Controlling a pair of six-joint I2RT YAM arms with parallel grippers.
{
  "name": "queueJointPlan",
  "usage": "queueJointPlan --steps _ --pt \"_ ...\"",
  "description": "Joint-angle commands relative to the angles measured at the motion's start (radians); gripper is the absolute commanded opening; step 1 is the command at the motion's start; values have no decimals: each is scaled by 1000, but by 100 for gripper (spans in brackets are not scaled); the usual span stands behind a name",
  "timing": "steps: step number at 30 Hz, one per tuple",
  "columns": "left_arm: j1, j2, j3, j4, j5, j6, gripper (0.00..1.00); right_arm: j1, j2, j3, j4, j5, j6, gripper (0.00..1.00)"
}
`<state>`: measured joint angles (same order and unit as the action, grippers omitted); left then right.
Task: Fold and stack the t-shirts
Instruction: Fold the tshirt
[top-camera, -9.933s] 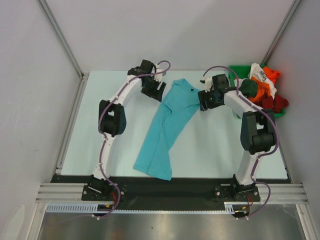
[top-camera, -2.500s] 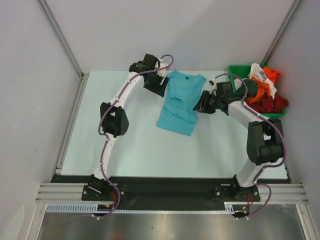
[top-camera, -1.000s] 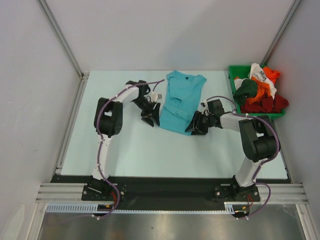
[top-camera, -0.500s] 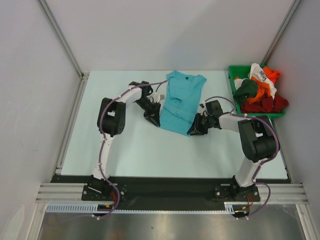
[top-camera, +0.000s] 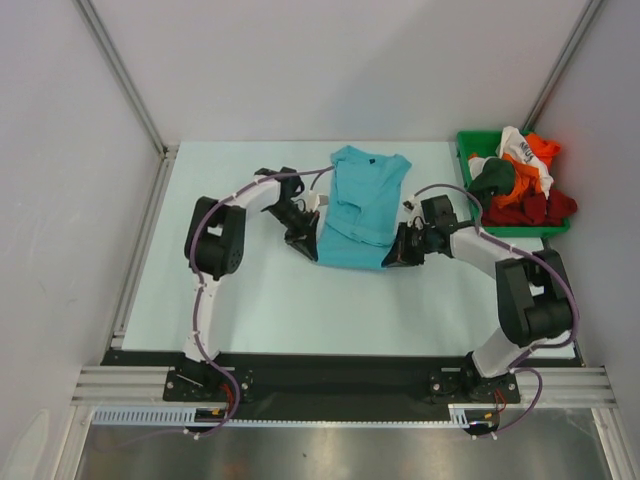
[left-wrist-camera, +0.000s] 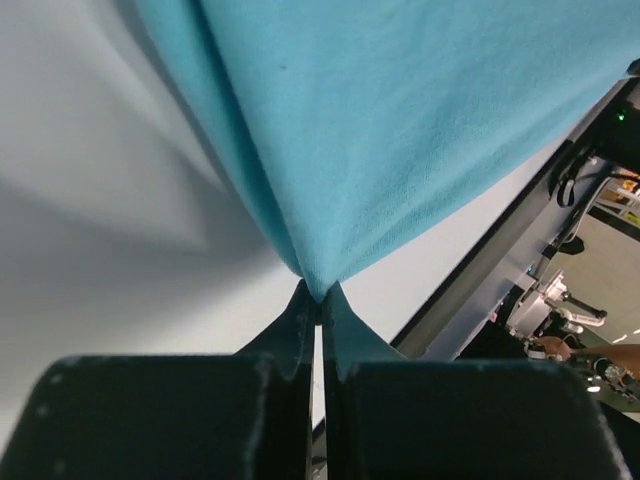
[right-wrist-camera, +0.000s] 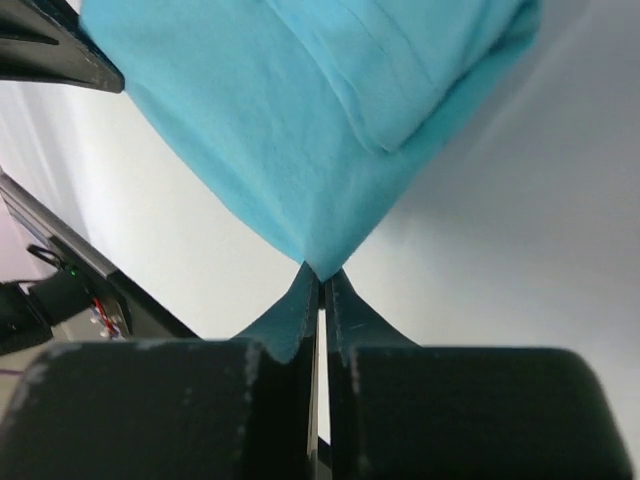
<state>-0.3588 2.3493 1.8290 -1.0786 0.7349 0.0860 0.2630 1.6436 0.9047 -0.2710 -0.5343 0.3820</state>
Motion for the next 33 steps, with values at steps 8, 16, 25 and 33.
queueJointPlan --steps 8,16,25,33 --pt "-97 -364 -158 3 -29 55 1 -19 -266 39 -255 -46 -158 0" --pt "-197 -514 -203 -3 -127 64 0 -39 -355 102 -388 -61 -204 0" --pt "-197 -630 -286 -17 -187 78 1 -56 -462 80 -425 -53 -193 0" --pt "-198 -670 -237 -41 -206 100 0 -59 -511 114 -462 -41 -207 0"
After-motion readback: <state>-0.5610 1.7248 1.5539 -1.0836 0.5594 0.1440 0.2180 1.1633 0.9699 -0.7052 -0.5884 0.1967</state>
